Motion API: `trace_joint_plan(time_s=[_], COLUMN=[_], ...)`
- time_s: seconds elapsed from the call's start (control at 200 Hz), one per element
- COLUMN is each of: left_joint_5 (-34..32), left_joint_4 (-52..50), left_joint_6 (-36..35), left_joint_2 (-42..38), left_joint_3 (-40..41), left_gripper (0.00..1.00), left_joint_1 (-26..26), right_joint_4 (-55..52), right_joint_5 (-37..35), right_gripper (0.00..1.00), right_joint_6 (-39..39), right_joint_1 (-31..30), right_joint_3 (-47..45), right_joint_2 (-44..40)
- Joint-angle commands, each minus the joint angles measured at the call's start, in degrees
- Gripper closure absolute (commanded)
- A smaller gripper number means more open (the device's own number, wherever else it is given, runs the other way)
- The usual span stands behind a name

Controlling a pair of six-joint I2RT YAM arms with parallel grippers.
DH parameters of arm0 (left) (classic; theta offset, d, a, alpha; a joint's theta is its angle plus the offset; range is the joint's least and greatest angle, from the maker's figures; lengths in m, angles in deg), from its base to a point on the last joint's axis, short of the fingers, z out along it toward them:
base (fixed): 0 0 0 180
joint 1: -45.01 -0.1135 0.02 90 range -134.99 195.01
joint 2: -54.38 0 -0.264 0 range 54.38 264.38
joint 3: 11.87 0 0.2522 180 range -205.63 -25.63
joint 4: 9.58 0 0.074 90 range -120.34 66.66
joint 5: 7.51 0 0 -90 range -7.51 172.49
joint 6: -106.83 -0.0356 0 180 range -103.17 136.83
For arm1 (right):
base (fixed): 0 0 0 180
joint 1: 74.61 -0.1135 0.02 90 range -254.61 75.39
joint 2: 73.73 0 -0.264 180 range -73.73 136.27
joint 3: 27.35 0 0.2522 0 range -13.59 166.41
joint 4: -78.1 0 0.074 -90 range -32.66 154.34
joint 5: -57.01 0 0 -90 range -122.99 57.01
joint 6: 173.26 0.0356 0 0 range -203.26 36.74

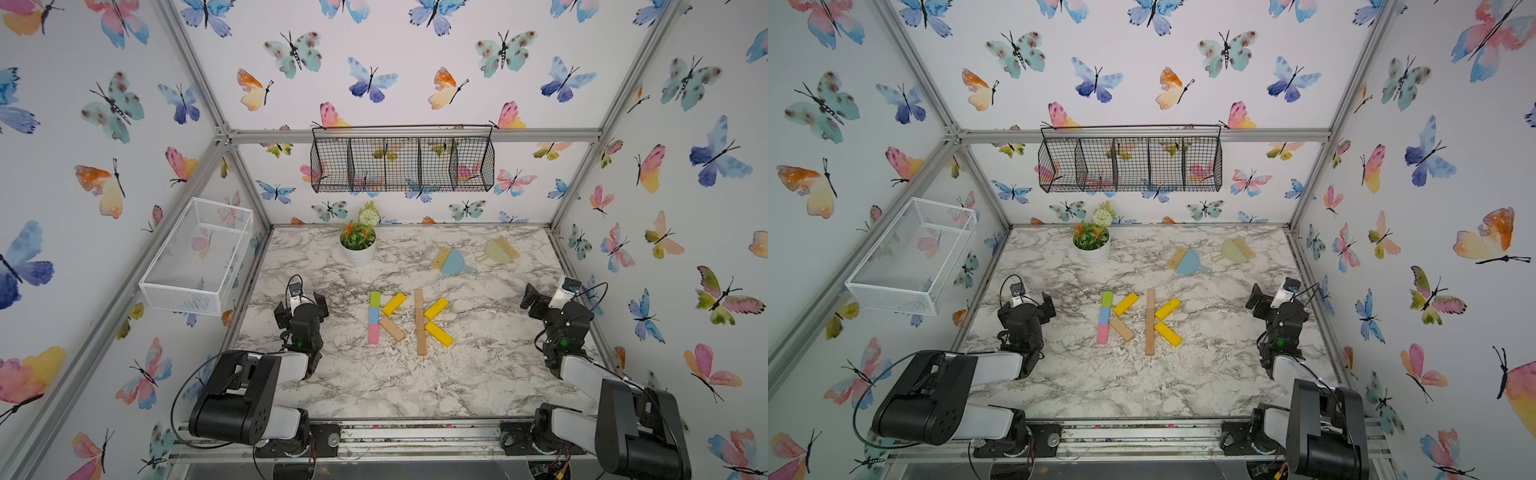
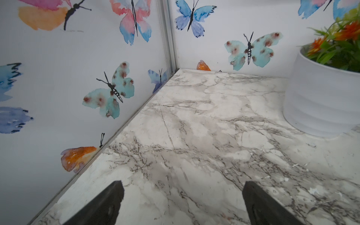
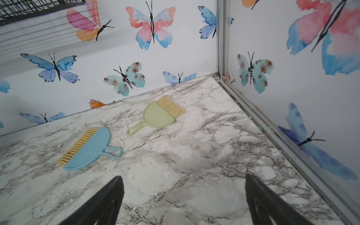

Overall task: Assemble the letter k with building blocks
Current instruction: Reset both arms

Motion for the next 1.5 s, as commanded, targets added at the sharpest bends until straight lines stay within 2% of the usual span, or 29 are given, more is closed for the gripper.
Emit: trace_joint_plan(time_s=[0.0, 0.155, 0.225, 0.29, 0.335, 0.365, 0.466, 0.536, 0.641, 0.706, 0.761, 0.816, 0.901, 1.001, 1.096, 1.497], left_joint_5=[6.9, 10.5, 11.7, 15.5, 15.4, 15.6, 15.6, 15.4, 15.4, 15.2, 15.3, 15.3, 15.2, 15.2, 15.1, 15.1], left_joint_4=[0.0, 0.8, 1.8, 7.5, 18.8, 21.9, 8.9, 14.6, 10.1, 11.6, 10.8, 10.9, 10.9, 10.9, 11.1, 11.1], left_joint_6=[-0.7, -0.3, -0.5, -1.4, -2.5, -3.0, -1.5, -2.1, -1.8, -1.9, -1.9, -1.9, -1.9, -1.8, -1.8, -1.8], left_joint_2=[0.4, 0.0, -0.4, -0.4, 3.0, 4.0, 0.1, 1.7, 0.4, 0.9, 0.6, 0.7, 0.6, 0.7, 0.6, 0.5], left_joint_3=[-1.6, -0.8, 0.1, 3.8, 6.8, 7.5, 4.4, 5.7, 4.7, 5.0, 4.8, 4.9, 4.9, 4.9, 4.9, 4.9], left_gripper=[0.02, 0.02, 0.01, 0.02, 0.02, 0.02, 0.02, 0.02, 0.02, 0.02, 0.02, 0.02, 0.02, 0.02, 0.02, 0.02], left_joint_1=[-1.9, -3.5, -3.5, -4.0, -3.9, -3.9, -4.0, -4.0, -3.9, -3.9, -3.9, -3.9, -3.9, -3.9, -3.9, -3.9], right_joint_4=[11.7, 7.0, 9.2, 16.6, 20.3, 20.8, 25.6, 30.1, 32.3, 36.1, 28.5, 15.3, 23.5, 17.0, 20.7, 19.5], right_joint_5=[-1.9, 1.1, 2.4, 2.3, 2.7, 2.8, 3.0, 2.3, 0.2, -0.9, -0.8, -2.2, -4.0, -4.1, -3.8, -2.3], right_gripper=[0.02, 0.02, 0.02, 0.02, 0.02, 0.02, 0.02, 0.02, 0.02, 0.02, 0.02, 0.02, 0.02, 0.02, 0.02, 0.01], right_joint_6=[-1.5, -0.4, -0.3, 0.4, 0.2, 0.1, -0.4, -1.5, -5.1, -7.1, -8.3, -9.4, -10.4, -10.2, -10.4, -10.9], right_joint_1=[-0.1, -0.2, -0.2, -0.2, -0.2, -0.2, -0.7, -2.1, -6.1, -8.4, -9.3, -10.4, -11.8, -11.9, -11.9, -11.9], right_joint_3=[-2.3, -0.6, -1.9, -5.0, -6.3, -6.4, -7.8, -8.6, -7.8, -6.1, -2.5, 2.5, 0.6, 2.1, 1.1, 1.3], right_joint_2=[1.5, 2.6, 3.6, 5.1, 6.4, 7.2, 10.4, 13.8, 18.1, 22.4, 21.9, 20.6, 22.8, 21.0, 21.9, 21.4])
